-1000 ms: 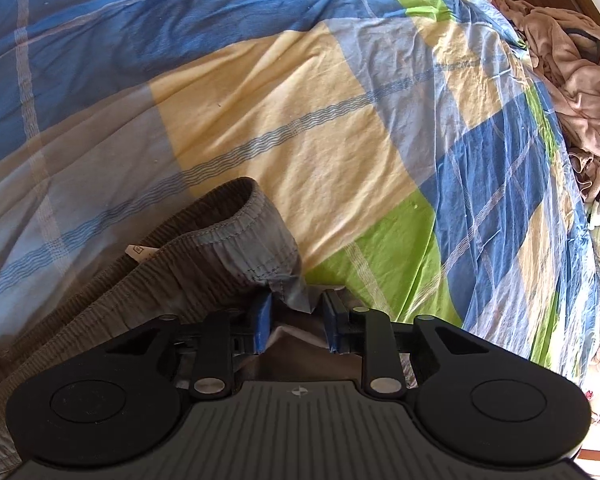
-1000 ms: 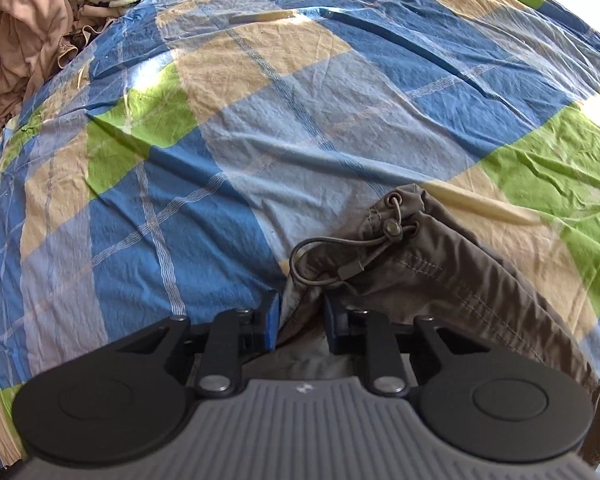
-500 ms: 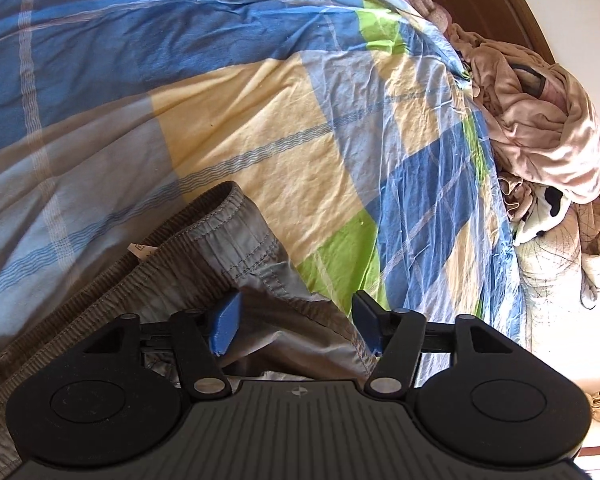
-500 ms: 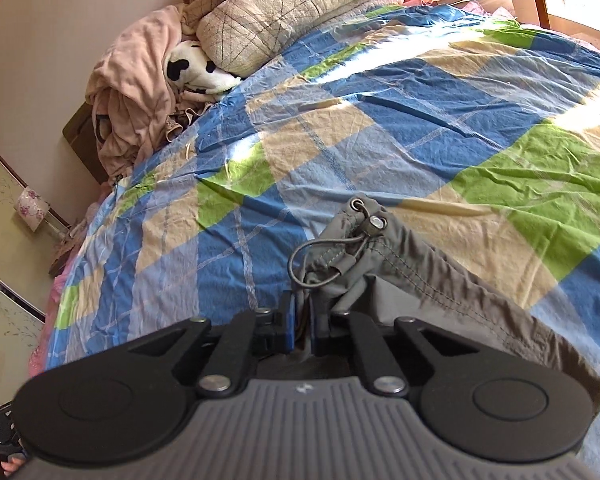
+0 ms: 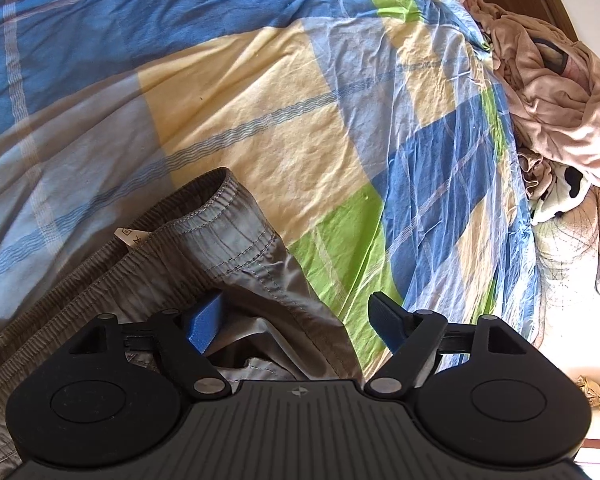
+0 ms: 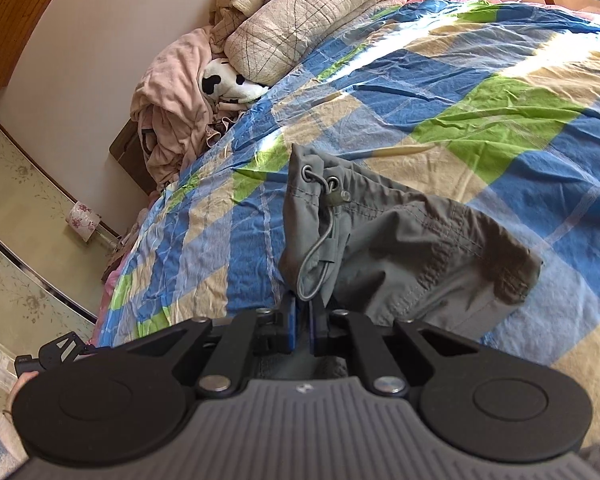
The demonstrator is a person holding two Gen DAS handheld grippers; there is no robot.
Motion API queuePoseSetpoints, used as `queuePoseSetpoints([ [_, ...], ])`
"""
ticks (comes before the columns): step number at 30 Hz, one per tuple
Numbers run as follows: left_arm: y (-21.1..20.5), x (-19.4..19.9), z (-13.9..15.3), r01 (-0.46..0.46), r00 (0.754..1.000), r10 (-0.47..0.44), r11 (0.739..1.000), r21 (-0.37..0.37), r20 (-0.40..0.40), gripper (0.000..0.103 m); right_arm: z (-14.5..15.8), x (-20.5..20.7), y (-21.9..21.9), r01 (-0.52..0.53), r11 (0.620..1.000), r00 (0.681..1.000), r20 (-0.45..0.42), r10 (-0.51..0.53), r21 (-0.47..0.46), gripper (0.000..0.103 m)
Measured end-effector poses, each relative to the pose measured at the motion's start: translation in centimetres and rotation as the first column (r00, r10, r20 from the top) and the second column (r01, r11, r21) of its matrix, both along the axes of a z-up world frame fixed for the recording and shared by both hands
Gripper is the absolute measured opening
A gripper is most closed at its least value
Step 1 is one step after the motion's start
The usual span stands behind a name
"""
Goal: Fold clothes
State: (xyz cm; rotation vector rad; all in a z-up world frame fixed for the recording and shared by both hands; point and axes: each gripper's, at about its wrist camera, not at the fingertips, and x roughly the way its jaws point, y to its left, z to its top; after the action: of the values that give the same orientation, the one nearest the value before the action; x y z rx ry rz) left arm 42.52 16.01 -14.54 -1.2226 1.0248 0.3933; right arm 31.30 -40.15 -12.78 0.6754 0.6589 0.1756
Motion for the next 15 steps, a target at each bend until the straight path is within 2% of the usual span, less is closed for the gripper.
queuePoseSetpoints([
  [2,-0.1,0.5,-0.2,-0.011,1.0,0.011,1.0,-0.011,-0.03,0.084,0.0,-0.6,0.2,-0.009,1.0,1.0,0.013,0.009,-0.007,0.006],
  [8,-2.0,1.5,1.3,0.079,0.994,-0.07,0.991,0.107,-0.088,0.084,0.5,-3.1,0.3,-0.044,0.999,0.997,0.065,0.046,-0.029,0.006],
  [15,-3.1,1.7,1.9,0.154,0.979,-0.124,0.97,0.188,-0.163,0.084,-0.9,-5.5,-0.1,-0.073,0.997,0.995,0.064,0.075,-0.034,0.005],
])
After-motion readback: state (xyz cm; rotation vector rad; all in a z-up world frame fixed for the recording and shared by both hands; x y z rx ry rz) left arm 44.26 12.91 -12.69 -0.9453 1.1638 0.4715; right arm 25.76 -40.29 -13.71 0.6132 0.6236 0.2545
